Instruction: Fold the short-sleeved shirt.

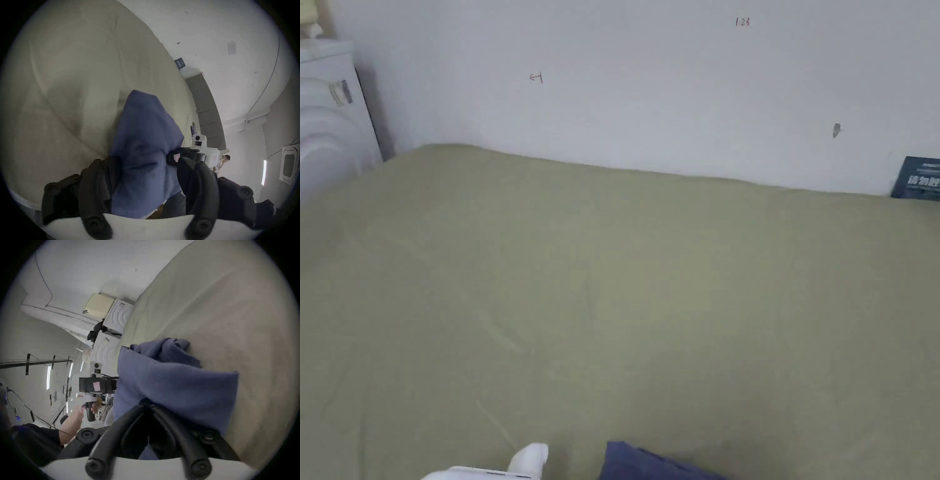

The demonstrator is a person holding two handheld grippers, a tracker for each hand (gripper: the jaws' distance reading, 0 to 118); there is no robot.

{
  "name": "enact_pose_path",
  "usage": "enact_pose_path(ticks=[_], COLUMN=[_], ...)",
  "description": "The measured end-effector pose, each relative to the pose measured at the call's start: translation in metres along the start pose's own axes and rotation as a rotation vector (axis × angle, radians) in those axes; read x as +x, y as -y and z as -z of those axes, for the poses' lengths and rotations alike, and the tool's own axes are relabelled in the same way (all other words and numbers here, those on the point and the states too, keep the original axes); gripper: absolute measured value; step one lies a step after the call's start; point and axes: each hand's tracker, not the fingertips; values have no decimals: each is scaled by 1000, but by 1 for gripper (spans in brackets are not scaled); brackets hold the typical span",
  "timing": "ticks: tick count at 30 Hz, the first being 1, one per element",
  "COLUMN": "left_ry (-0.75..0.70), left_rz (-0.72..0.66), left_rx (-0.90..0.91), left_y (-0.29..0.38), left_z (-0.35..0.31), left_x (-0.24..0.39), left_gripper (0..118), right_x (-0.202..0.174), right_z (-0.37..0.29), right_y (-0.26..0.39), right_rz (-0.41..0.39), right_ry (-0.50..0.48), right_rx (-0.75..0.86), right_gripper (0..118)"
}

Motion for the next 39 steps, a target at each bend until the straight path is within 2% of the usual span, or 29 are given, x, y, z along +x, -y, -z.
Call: enact_pose_path(ticks=[3,4,5,6,7,12,19,24,28,33,37,39], left_ry=[40,25,-63,-69,56,6,-45,-13,-9,-33,34,27], left_rz=[-18,-40,-79,-110,-144,-108,-71,-108,-136,-113,-203,-143], left_rx=[27,34,48,39,64,91,121,147,207,212,326,262], left_y=[0,1,2,5,8,14,15,13,8,4,-7,-7], left_z=[-4,-8,-9,-8,-10,-11,-13,-26,-47,-65,-102,-104], left_x=[-4,-8,-11,-19,-22,-14,-7,-8,-15,-20,-35,-28], left_gripper=[76,67,25,18,18,18,15,14,12,11,11,11], right_x=[2,1,-1,-1,-3,-11,-18,-35,-44,-51,-56,-59], right_z=[1,0,1,0,1,-2,-5,-24,-45,-64,-70,-71], right_y=[5,6,7,8,8,9,7,3,-5,-14,-14,-15], right_rz=[18,12,2,2,-2,-43,-54,-115,-110,-113,-114,-124], right_ry=[-20,-20,-20,-28,-15,25,64,141,191,200,209,213], right_rx=[16,19,26,32,34,35,44,82,150,222,237,243], right_gripper=[0,0,0,0,0,0,0,0,0,0,0,0])
